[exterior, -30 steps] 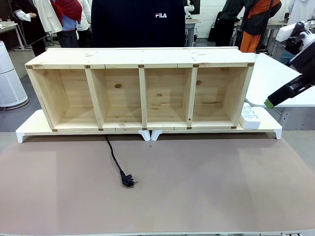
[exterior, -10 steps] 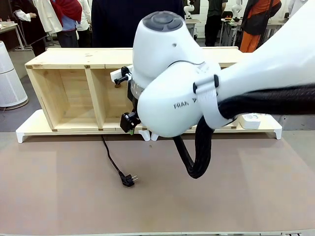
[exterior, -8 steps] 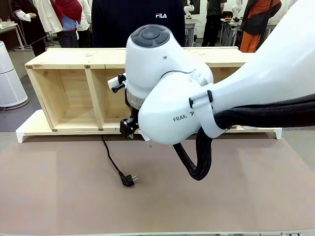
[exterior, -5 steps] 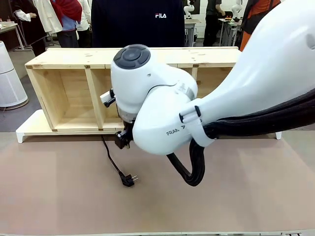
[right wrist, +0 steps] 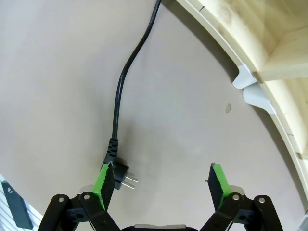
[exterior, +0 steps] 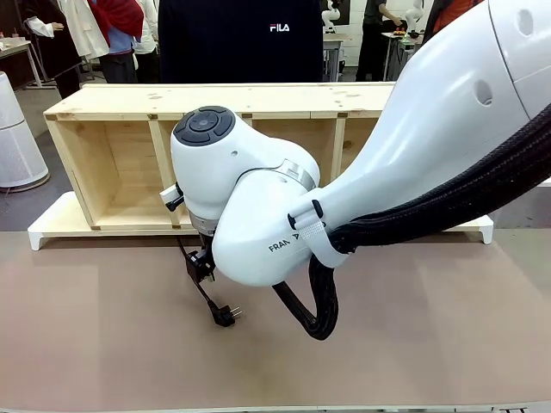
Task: Perform cable management.
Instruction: When the cord part of the Power Cable appears at the lower middle area of the table and stops, grasp the cord part of the Power Cable.
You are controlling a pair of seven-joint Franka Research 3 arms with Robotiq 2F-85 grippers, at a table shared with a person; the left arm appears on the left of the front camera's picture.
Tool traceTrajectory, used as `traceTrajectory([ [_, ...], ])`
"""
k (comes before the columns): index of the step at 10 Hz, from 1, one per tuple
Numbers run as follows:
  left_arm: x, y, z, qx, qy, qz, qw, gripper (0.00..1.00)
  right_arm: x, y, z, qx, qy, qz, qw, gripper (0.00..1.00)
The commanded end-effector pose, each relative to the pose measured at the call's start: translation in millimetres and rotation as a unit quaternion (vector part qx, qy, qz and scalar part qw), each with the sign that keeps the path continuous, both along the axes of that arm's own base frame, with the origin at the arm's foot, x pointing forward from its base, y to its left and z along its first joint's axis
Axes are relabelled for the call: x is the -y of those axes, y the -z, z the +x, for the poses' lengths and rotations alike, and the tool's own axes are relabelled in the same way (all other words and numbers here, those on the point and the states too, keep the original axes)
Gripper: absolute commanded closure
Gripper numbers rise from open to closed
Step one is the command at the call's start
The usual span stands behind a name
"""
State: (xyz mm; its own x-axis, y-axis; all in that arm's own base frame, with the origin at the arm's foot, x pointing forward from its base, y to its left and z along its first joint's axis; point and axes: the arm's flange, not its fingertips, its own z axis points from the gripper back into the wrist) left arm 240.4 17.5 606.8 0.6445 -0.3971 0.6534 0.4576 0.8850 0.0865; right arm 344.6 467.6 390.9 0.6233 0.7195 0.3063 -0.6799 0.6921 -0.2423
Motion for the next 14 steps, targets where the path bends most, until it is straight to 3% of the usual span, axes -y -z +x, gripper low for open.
traceTrajectory([
  [1,-0.9,0.1,-0.6,0.001,0.001,-0.003,1.0,0.0,-5.9,0.7,1.4,0.004,0.009,-0.005,1.0,0.0],
  [9,-0.9,0.1,-0.6,0.001,0.001,-0.003,1.0,0.0,-0.4,-0.6,0.4,0.001,0.0,-0.001,1.0,0.0],
  [10,-0.9,0.1,-0.6,0.001,0.001,-0.003,1.0,0.0,20.0,-0.4,0.0,0.0,0.035,0.006,0.999,0.0],
  [14,-0.9,0.1,-0.6,0.001,0.001,-0.003,1.0,0.0,10.9,30.6,-3.2,-0.057,0.037,0.032,0.997,0.0],
])
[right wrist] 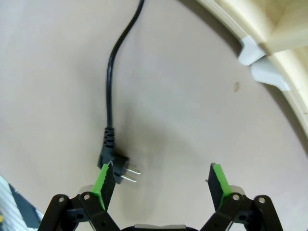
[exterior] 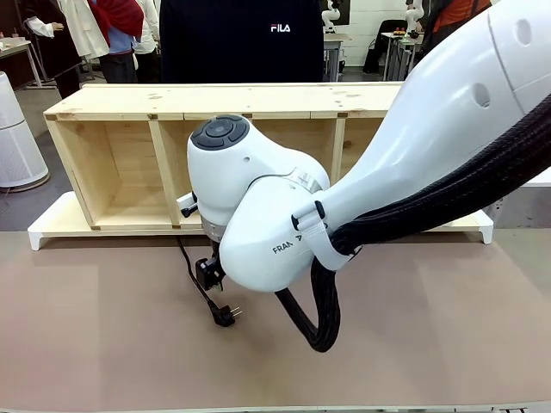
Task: Perform cable management.
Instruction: When the cord part of the Power Cable appears at the lower middle area of the table and stops, grasp the cord part of the Power Cable.
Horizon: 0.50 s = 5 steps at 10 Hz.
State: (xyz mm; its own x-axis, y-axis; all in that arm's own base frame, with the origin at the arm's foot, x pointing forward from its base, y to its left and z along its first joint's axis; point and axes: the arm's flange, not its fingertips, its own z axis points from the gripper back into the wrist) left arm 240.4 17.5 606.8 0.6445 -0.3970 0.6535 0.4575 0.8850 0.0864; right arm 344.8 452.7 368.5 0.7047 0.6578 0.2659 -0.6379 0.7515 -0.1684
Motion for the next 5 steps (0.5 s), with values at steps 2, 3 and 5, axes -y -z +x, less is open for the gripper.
traceTrajectory([
  [2,-0.9,0.2,-0.6,0.001,0.001,-0.003,1.0,0.0,-9.6,17.3,-8.4,-0.028,-0.019,0.045,0.998,0.0],
  [3,-0.9,0.2,-0.6,0.001,0.001,-0.003,1.0,0.0,-12.5,21.8,-10.7,-0.034,-0.021,0.05,0.998,0.0],
  [5,-0.9,0.2,-0.6,0.001,0.001,-0.003,1.0,0.0,-23.4,33.1,-12.7,-0.041,-0.04,0.056,0.997,0.0],
])
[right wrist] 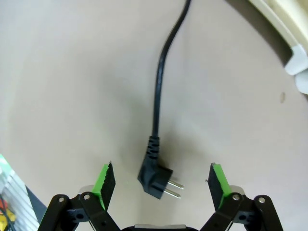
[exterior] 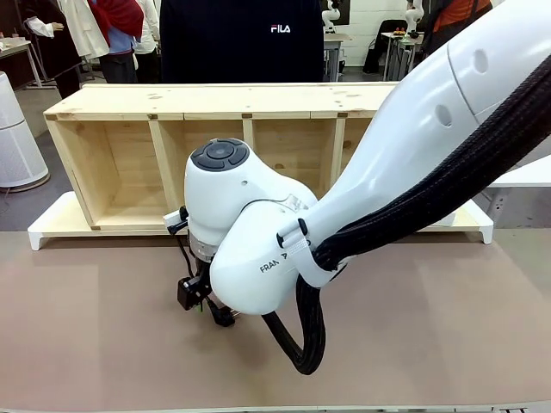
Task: Perform cable management.
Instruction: When the cord part of the Power Cable appears at the lower middle area of the table and stops, grasp the cord part of the Power Cable.
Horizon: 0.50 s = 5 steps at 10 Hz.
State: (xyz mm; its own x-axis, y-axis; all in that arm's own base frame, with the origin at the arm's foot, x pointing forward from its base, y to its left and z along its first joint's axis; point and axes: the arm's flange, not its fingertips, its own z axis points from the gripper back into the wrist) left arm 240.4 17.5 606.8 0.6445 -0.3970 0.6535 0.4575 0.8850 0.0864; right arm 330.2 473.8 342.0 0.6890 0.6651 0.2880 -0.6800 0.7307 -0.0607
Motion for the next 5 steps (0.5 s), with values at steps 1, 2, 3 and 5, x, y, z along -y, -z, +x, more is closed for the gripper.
traceTrajectory([
  [1,-0.9,0.2,-0.6,0.001,0.001,-0.003,1.0,0.0,-11.2,16.4,3.9,-0.019,-0.024,0.005,1.0,0.0],
  [2,-0.9,0.2,-0.6,0.001,0.001,-0.003,1.0,0.0,-18.9,24.6,5.5,-0.027,-0.036,0.004,0.999,0.0],
  [3,-0.9,0.2,-0.6,0.001,0.001,-0.003,1.0,0.0,-25.3,30.5,6.6,-0.031,-0.042,0.001,0.999,0.0],
  [5,-0.9,0.2,-0.6,0.001,0.001,-0.003,1.0,0.0,-32.2,36.3,7.7,-0.033,-0.048,-0.008,0.998,0.0],
])
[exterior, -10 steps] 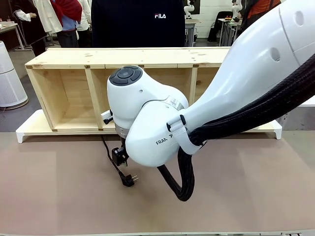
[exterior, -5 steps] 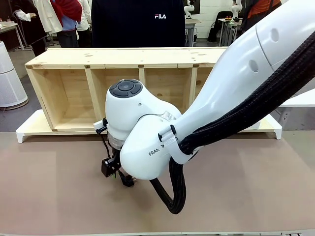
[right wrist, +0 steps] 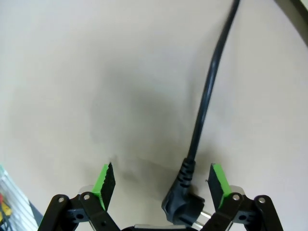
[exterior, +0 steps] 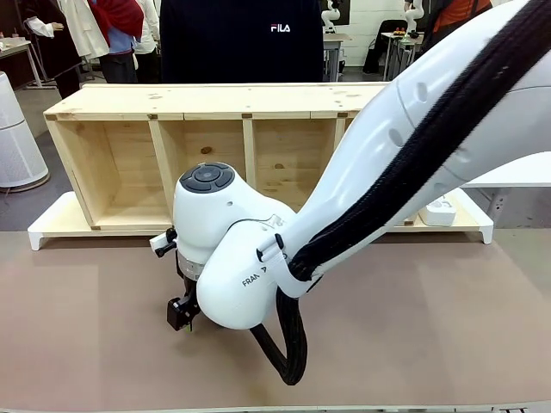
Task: Perform cable management.
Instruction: When the cord part of the Power Cable appears at the lower middle area of the table and stops, grasp the cord part of the Power Cable.
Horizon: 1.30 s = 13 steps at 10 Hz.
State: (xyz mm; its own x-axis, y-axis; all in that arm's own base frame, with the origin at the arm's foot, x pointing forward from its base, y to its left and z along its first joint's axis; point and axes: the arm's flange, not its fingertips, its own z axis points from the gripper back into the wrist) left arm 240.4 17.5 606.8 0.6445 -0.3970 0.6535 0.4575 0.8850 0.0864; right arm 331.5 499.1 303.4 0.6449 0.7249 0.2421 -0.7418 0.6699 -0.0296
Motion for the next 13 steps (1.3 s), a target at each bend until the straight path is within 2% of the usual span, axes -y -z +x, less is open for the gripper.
traceTrajectory([
  [1,-0.9,0.2,-0.5,0.001,0.001,-0.003,1.0,0.0,-8.2,-1.2,7.1,-0.004,-0.003,-0.005,1.0,0.0],
  [2,-0.9,0.2,-0.5,0.001,0.001,-0.003,1.0,0.0,-7.6,-1.1,8.2,-0.002,0.005,-0.012,1.0,0.02],
  [3,-0.9,0.2,-0.5,0.001,0.001,-0.003,1.0,0.0,-6.6,-1.2,8.6,0.001,0.008,-0.017,1.0,0.19],
  [4,-0.9,0.2,-0.5,0.001,0.001,-0.003,1.0,0.0,-6.0,-0.8,9.5,-0.003,0.012,-0.022,1.0,0.21],
  [5,-0.9,0.2,-0.5,0.001,0.001,-0.003,1.0,0.0,-5.5,-1.3,9.8,-0.005,0.014,-0.025,1.0,0.39],
  [6,-0.9,0.2,-0.5,0.001,0.001,-0.003,1.0,0.0,-5.3,-1.9,10.1,-0.006,0.014,-0.027,1.0,0.4],
  [7,-0.9,0.2,-0.5,0.001,0.001,-0.003,1.0,0.0,-4.6,-2.0,10.4,-0.006,0.016,-0.029,0.999,0.58],
  [8,-0.9,0.2,-0.5,0.001,0.001,-0.003,1.0,0.0,-4.5,-2.4,10.9,-0.008,0.017,-0.03,0.999,0.6],
  [9,-0.9,0.2,-0.5,0.001,0.001,-0.003,1.0,0.0,-5.0,-3.1,10.8,-0.009,0.018,-0.033,0.999,0.77],
  [10,-0.9,0.2,-0.5,0.001,0.001,-0.003,1.0,0.0,-5.2,-3.8,11.2,-0.01,0.019,-0.036,0.999,0.79],
  [11,-0.9,0.2,-0.5,0.001,0.001,-0.003,1.0,0.0,-5.3,-5.1,11.3,-0.011,0.021,-0.037,0.999,0.96],
  [13,-0.9,0.2,-0.5,0.001,0.001,-0.003,1.0,0.0,-5.6,-6.4,12.5,-0.015,0.024,-0.04,0.999,1.0],
])
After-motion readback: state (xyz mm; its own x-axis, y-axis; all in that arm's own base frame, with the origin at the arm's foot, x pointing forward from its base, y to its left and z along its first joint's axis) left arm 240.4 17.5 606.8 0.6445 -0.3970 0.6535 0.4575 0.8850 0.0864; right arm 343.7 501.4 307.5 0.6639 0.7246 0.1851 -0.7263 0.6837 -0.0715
